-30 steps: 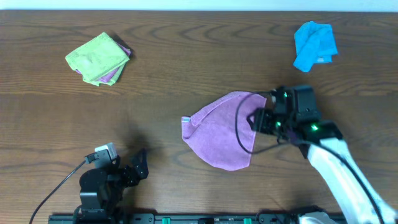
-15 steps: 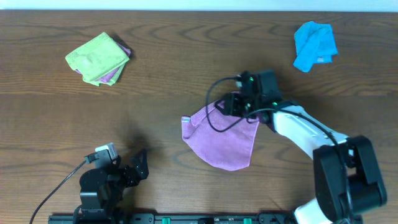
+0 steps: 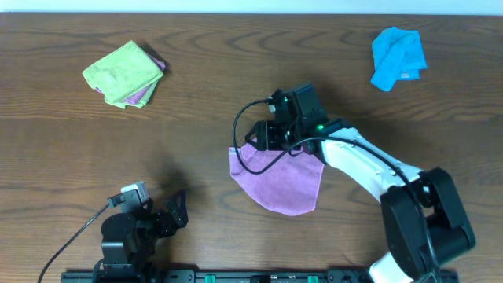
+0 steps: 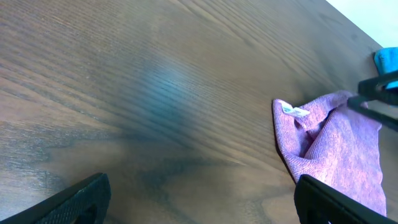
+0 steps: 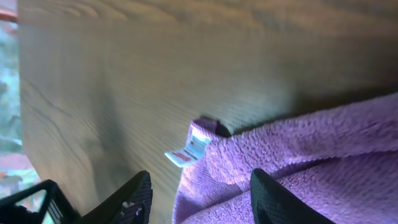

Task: Fold the cloth
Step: 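Lift the purple cloth corner and pull it up-left to spread it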

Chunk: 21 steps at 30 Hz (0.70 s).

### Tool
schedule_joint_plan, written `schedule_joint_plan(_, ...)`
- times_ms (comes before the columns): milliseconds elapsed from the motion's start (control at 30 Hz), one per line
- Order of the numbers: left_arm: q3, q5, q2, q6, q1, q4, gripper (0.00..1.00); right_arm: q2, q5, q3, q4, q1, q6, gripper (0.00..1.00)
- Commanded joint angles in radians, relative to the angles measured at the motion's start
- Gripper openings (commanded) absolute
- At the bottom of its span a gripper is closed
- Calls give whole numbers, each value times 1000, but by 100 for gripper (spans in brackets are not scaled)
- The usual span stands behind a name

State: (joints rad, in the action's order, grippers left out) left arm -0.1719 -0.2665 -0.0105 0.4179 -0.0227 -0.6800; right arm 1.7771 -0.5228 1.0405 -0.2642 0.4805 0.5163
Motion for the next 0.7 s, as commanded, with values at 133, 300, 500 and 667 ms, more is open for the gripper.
schedule_joint_plan(133,5,15,5,-18,-4,-8,95,48,10,6,-37,40,10,51)
schedule_joint_plan(300,5,15,5,-18,-4,-8,95,58,23,6,-60,45,10,50)
schedule_joint_plan(500,5,38,5,-18,-4,-8,95,61,55,6,-69,50,10,51)
schedule_joint_plan(667,5,45,5,-18,-4,-8,95,82,64,6,-59,55,10,51)
